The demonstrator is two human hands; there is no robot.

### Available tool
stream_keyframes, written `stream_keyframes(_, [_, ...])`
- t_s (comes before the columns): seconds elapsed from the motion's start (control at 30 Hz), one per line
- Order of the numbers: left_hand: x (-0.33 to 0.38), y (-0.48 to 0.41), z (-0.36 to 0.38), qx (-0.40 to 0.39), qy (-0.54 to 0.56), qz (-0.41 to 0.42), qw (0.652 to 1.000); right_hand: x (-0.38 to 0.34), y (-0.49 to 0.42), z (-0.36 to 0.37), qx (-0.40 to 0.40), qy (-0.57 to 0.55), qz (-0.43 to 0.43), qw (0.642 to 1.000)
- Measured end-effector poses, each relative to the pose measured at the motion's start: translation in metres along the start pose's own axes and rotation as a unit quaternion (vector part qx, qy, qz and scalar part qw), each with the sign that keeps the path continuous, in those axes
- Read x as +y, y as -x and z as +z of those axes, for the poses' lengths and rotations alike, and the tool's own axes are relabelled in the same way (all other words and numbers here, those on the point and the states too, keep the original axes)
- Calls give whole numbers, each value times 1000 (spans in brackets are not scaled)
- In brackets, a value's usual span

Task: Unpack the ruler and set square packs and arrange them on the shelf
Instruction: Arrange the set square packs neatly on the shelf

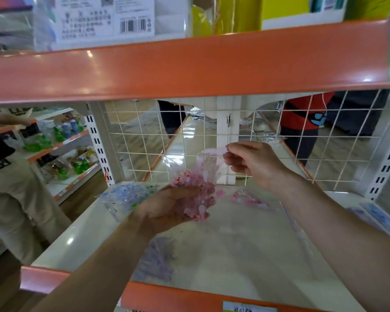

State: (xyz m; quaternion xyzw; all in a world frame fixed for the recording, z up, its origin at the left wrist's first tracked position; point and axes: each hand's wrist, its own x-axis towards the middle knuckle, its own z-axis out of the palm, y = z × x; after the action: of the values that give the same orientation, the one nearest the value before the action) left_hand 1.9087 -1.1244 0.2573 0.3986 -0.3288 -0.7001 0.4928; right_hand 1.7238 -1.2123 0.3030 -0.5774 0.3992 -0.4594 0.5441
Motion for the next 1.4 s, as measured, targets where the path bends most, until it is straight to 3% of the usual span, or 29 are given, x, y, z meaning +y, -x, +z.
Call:
stream_keyframes(0.3, [7, 9, -14, 60, 74, 19, 995, 7, 8, -15, 37, -103, 20, 994])
stream_keyframes(0.37, [8, 7, -11, 84, 91, 15, 992, 11, 8, -16, 52, -78, -21, 995])
stream_keyframes(0.43, [7, 5, -2, 104, 76, 10, 992, 16, 12, -10, 76, 34, -142, 986])
stream_keyframes(0.47, [6, 4, 3, 108, 68, 11, 992, 18, 14, -5, 80, 116, -226, 964])
stream_keyframes(0.53, [4, 1, 12, 100, 66, 16, 993, 24, 21, 7, 68, 256, -383, 885])
stream_keyframes(0.63, [3, -4, 19, 78, 66, 40, 994, 33, 32, 23, 36, 359, -494, 791])
stream_keyframes(0.7, [3, -6, 20, 60, 55, 54, 995, 38, 39, 30, 5, 395, -495, 774])
stream_keyframes(0.93, [5, 0, 9, 77, 18, 42, 996, 40, 41, 29, -119, 418, -439, 786])
stream_keyframes(1.03, [8, 4, 1, 77, 28, 49, 995, 33, 32, 19, -74, 403, -440, 800])
stream_keyframes(1.1, [10, 5, -3, 71, 19, 45, 996, 28, 23, 11, -42, 438, -427, 790])
stream_keyframes(1.4, [14, 3, -13, 81, -7, 9, 997, 22, 9, 8, -105, 509, -330, 788])
